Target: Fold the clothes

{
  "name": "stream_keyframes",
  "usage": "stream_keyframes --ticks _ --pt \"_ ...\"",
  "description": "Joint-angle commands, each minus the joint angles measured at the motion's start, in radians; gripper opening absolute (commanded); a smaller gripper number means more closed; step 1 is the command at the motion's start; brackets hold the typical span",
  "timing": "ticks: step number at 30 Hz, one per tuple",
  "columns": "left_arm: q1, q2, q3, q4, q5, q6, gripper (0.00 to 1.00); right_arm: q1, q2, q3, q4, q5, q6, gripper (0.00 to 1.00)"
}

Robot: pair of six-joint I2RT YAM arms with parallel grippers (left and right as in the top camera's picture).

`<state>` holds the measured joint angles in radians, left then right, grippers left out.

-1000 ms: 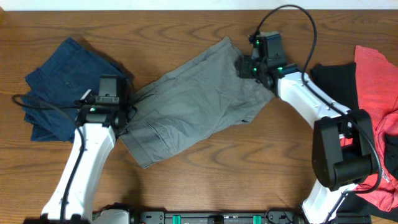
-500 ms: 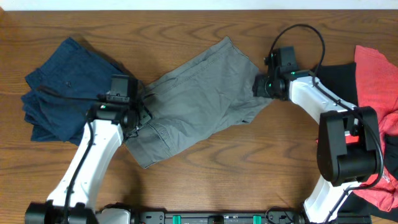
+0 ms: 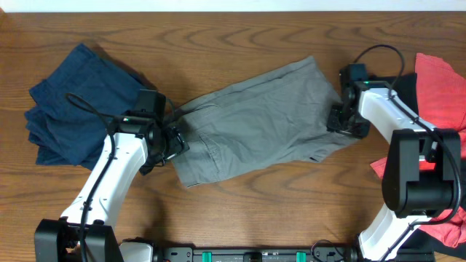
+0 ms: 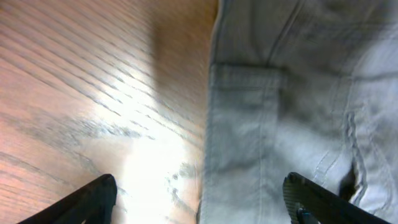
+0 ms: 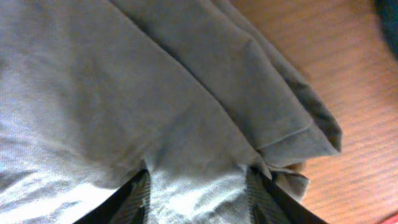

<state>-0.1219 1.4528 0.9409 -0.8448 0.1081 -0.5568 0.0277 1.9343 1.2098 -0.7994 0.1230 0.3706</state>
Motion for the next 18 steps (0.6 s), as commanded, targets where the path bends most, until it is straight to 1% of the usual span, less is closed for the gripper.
stream_keyframes --ticks 1,4,8,10,14,18 --pt "-0.002 -0.003 0.005 -0.011 0.108 0.094 0.92 -0.014 0.013 -0.026 -0.010 0.028 0.016 0.52" --pt "-0.002 -0.003 0.005 -0.011 0.153 0.146 0.99 -0.008 -0.047 -0.010 -0.016 -0.026 0.009 0.53" --pt "-0.002 -0.001 -0.007 -0.002 0.142 0.164 1.00 -0.004 -0.177 0.016 -0.040 -0.054 -0.012 0.56" --pt "-0.002 0.001 -0.023 0.018 0.142 0.159 1.00 0.000 -0.258 0.021 -0.042 -0.059 -0.013 0.60" --pt "-0.002 0.011 -0.082 0.118 0.143 0.159 0.99 0.000 -0.388 0.020 -0.038 -0.114 -0.040 0.61" --pt "-0.002 0.031 -0.134 0.230 0.146 0.159 1.00 0.000 -0.447 0.020 -0.048 -0.133 -0.058 0.61"
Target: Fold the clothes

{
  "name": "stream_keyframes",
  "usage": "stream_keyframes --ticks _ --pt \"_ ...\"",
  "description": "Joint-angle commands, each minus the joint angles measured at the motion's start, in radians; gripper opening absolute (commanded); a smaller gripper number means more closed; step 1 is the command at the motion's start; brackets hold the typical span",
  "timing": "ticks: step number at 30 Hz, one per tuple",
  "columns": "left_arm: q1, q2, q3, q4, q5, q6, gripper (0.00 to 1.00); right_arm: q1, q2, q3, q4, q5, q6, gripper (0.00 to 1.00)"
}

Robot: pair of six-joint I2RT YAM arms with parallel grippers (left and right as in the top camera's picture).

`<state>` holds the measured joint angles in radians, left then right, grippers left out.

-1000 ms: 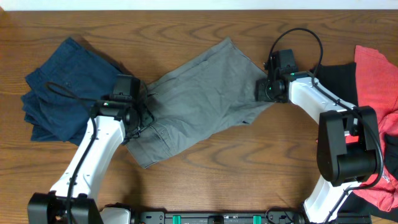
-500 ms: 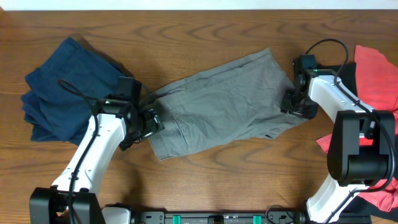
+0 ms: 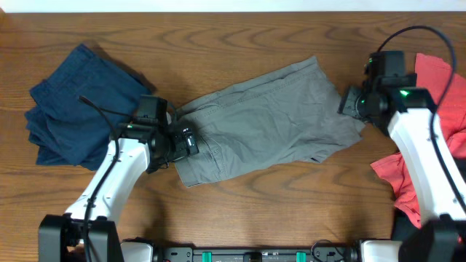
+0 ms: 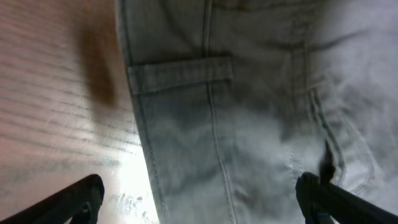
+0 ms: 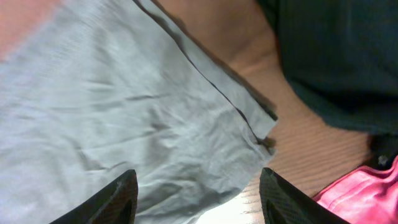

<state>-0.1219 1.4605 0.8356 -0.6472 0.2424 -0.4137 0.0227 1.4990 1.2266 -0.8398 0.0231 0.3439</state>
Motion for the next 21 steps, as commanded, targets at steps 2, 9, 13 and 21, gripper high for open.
stream_keyframes --ticks 2,9,13,21 --pt "-0.002 0.041 -0.044 0.075 0.026 0.005 1.00 0.005 -0.018 0.003 -0.021 -0.036 -0.031 0.61" --pt "-0.002 0.119 -0.086 0.233 0.211 0.005 0.86 0.012 -0.015 0.003 -0.043 -0.051 -0.031 0.60" --pt "-0.002 0.165 -0.086 0.230 0.214 0.005 0.68 0.030 -0.015 0.003 -0.040 -0.054 -0.031 0.60" --pt "0.005 0.170 -0.085 0.220 0.214 0.006 0.09 0.100 -0.015 0.003 -0.033 -0.095 -0.111 0.60"
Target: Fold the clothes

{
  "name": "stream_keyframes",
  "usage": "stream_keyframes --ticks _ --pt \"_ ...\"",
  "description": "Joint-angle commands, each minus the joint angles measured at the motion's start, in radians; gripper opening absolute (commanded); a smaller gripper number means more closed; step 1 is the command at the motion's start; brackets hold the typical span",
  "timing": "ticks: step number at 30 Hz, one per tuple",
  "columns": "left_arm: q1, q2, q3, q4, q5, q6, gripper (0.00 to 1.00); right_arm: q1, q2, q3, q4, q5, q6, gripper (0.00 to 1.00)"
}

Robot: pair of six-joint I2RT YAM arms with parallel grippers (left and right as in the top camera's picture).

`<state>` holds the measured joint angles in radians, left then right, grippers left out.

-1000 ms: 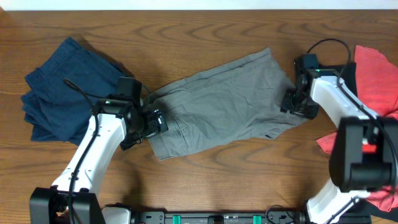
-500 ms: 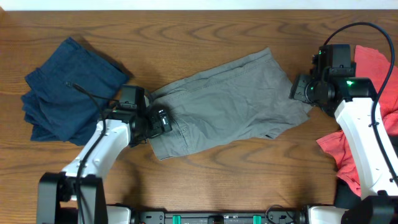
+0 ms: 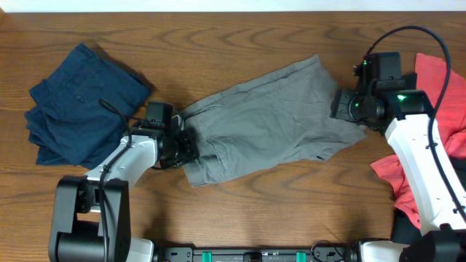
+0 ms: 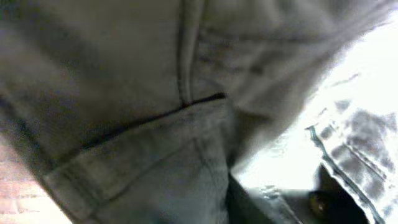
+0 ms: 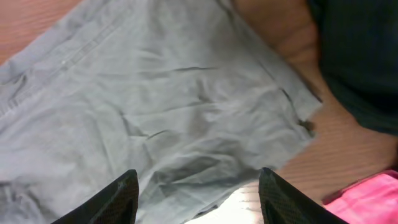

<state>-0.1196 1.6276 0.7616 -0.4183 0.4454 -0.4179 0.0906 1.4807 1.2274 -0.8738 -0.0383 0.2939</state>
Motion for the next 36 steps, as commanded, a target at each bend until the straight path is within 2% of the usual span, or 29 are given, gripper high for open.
stream_keyframes --ticks 1,2,3,6,8,15,19,27,31,36 --pt "0.009 -0.005 -0.010 -0.016 0.011 0.010 0.06 0.043 0.003 0.002 0.001 -0.046 -0.077 0.60" --pt "0.016 -0.011 -0.005 -0.027 0.010 0.010 0.06 0.050 0.003 0.002 0.001 -0.057 -0.085 0.60" --pt "0.026 -0.022 0.003 -0.049 0.009 0.010 0.06 0.059 0.005 0.002 0.001 -0.073 -0.087 0.55" --pt "0.058 -0.053 0.040 -0.113 0.006 0.011 0.06 0.075 0.019 0.001 0.005 -0.140 -0.091 0.29" --pt "0.079 -0.077 0.069 -0.161 0.006 0.011 0.06 0.090 0.038 0.001 0.006 -0.212 -0.116 0.19" --pt "0.100 -0.151 0.225 -0.446 -0.107 0.023 0.06 0.211 0.156 0.001 0.024 -0.315 -0.148 0.16" --pt "0.100 -0.172 0.340 -0.575 -0.126 0.070 0.06 0.306 0.249 0.001 0.067 -0.360 -0.153 0.14" --pt "0.100 -0.181 0.526 -0.688 -0.121 0.070 0.06 0.505 0.472 0.001 0.212 -0.450 -0.116 0.14" --pt "0.100 -0.181 0.575 -0.682 -0.013 0.069 0.06 0.622 0.583 0.001 0.336 -0.522 -0.111 0.15" --pt "0.100 -0.182 0.615 -0.668 0.137 0.069 0.06 0.747 0.665 0.001 0.510 -0.523 -0.028 0.17"
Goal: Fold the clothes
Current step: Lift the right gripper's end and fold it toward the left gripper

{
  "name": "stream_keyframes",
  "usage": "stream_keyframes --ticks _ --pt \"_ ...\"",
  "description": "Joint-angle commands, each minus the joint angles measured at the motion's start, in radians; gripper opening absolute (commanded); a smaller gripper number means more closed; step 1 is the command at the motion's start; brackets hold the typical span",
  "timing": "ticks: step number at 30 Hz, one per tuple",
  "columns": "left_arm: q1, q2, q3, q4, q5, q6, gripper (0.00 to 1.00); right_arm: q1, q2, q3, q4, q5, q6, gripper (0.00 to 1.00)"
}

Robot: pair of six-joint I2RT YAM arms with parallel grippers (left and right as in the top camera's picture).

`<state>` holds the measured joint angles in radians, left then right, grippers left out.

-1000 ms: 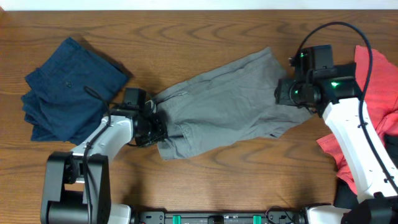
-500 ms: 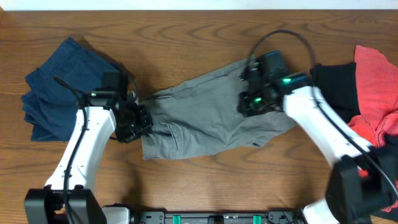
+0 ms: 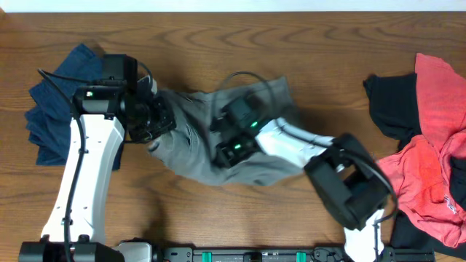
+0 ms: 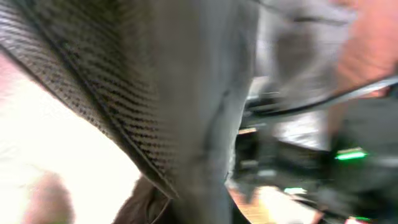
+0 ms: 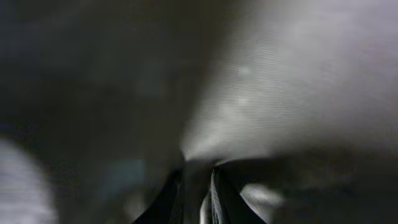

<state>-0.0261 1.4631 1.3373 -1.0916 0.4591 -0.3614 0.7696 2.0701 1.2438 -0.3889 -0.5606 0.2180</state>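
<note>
The grey shorts (image 3: 266, 166) lie bunched and doubled over at the table's middle. My left gripper (image 3: 154, 122) is at their left end, shut on the waistband, which is raised off the table. Blurred grey cloth (image 4: 208, 93) fills the left wrist view. My right arm reaches across from the right. Its gripper (image 3: 227, 151) sits on the shorts' left half. In the right wrist view, dark grey fabric (image 5: 286, 81) is pinched between the nearly closed fingers (image 5: 175, 194).
Folded blue shorts (image 3: 52, 109) lie at the far left, close behind the left arm. A black garment (image 3: 391, 105) and a red garment (image 3: 437, 91) are heaped at the right edge. Bare wooden table (image 3: 218, 36) shows at the back and front.
The right gripper was open over the shorts' right leg end; it is now at centre-left, shut on cloth. The shorts, then spread out, are bunched. The left gripper is farther back and left.
First the shorts lay spread flat with a gripper at each end. Then both grippers were open over the ends. Then the left was close on the waistband, the right open above the leg. Now both grip cloth and the shorts are doubled leftward.
</note>
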Motion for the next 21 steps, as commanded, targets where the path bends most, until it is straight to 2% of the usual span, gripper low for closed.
stream_keyframes --ticks 1,5,6,12,16,21 --pt "0.006 -0.018 0.044 0.007 0.140 0.013 0.06 0.083 0.076 -0.015 0.049 0.004 0.047 0.17" --pt "0.003 -0.020 0.045 0.003 0.147 0.014 0.06 0.093 0.056 0.002 0.050 0.067 0.047 0.24" --pt "0.002 -0.019 0.045 0.001 0.143 0.013 0.06 0.079 0.037 0.012 0.024 0.100 0.047 0.28" --pt "0.001 -0.019 0.037 -0.008 0.107 0.037 0.06 -0.051 -0.142 0.040 -0.132 0.213 0.023 0.33" --pt "0.000 -0.019 0.028 -0.014 0.105 0.040 0.07 -0.178 -0.283 0.040 -0.252 0.287 -0.007 0.50" --pt "-0.005 -0.019 0.026 -0.015 0.106 0.040 0.06 -0.326 -0.333 0.034 -0.432 0.407 -0.041 0.45"
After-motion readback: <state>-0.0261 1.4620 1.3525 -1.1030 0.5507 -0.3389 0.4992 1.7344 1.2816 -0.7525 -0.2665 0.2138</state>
